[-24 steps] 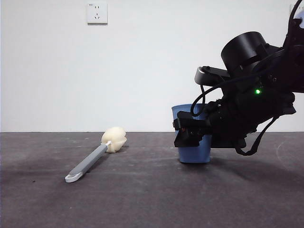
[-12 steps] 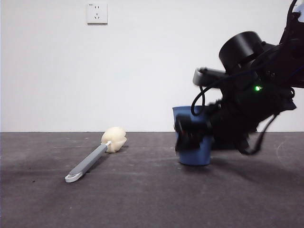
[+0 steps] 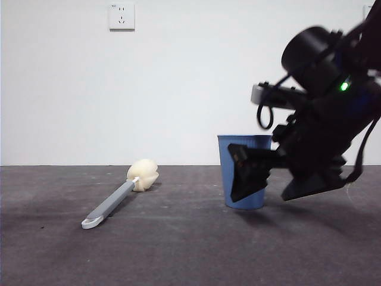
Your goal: Pick up the cup brush,pick up the cup,insert the brush into the cup,clean the cup,put the cup brush back,put the cup back to the fixed position on the table
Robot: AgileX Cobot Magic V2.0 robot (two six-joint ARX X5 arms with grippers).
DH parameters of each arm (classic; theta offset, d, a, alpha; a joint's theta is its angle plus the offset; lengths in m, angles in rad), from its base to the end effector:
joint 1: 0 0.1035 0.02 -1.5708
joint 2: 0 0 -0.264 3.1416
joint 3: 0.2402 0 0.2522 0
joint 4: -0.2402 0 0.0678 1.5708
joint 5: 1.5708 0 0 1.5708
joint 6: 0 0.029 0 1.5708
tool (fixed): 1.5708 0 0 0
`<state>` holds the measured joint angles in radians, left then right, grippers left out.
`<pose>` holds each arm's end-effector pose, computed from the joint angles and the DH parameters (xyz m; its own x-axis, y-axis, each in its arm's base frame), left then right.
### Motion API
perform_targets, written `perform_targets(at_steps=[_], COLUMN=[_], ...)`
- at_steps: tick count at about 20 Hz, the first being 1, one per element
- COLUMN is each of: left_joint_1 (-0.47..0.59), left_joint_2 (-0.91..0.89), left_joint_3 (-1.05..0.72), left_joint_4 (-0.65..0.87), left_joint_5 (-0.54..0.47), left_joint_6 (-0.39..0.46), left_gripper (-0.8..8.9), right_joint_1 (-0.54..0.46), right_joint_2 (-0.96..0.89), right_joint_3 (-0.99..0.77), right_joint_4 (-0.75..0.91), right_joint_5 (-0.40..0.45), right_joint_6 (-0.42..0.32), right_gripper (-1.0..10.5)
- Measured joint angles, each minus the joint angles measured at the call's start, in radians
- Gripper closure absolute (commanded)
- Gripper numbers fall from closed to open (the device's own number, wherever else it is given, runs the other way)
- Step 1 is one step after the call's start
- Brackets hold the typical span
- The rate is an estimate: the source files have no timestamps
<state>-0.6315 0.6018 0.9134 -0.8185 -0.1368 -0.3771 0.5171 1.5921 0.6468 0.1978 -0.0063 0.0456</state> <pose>0.0843 -0.0568 0.3383 0.7796 -0.4012 -0.4809 0.3100 0.9144 -0.2604 0.2508 0.1429 0.1382 0.6344 0.3680 -0.6798 -0.4709 0.8814 0.0377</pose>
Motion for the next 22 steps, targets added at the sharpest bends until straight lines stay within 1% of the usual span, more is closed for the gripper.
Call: perform_targets(at_steps=[3,6,8,11,14,16,19,22], left_joint_1=[0.000,0.000,0.000,0.000,0.000,0.000,0.000,0.000], left_joint_2=[0.000,0.000,0.000,0.000,0.000,0.000,0.000,0.000], left_joint_3=[0.000,0.000,0.000,0.000,0.000,0.000,0.000,0.000], left_joint_4=[-0.008,-0.038,-0.060,-0.086,-0.103,-0.114,-0.129,-0.140], left_joint_5=[0.002,0.013,0.037,0.096,0.142,0.171,0.218,0.223], left_joint_6=[0.000,0.004,0.025,0.073,0.117,0.127,0.132,0.134], left_gripper=[4.04,4.06,4.06,4.06,4.06,4.06,4.06,4.07], right_joint_1=[0.004,0.014,0.014,0.017,0.019,0.020,0.020,0.020], right_joint_2=[-0.135,-0.331,-0.480,-0.694,-0.851,-0.906,-0.922,-0.917], right_joint_3=[0.000,0.000,0.000,0.008,0.070,0.135,0.228,0.283], right_joint_4=[-0.233,-0.429,-0.549,-0.755,-0.932,-1.029,-1.152,-1.188], right_joint_5=[-0.058,-0.135,-0.191,-0.209,-0.256,-0.281,-0.307,-0.308], right_joint_6=[0.023,0.029,0.033,0.037,0.041,0.042,0.045,0.045], right_gripper=[4.4,4.4,4.4,4.4,4.4,4.4,4.4,4.5])
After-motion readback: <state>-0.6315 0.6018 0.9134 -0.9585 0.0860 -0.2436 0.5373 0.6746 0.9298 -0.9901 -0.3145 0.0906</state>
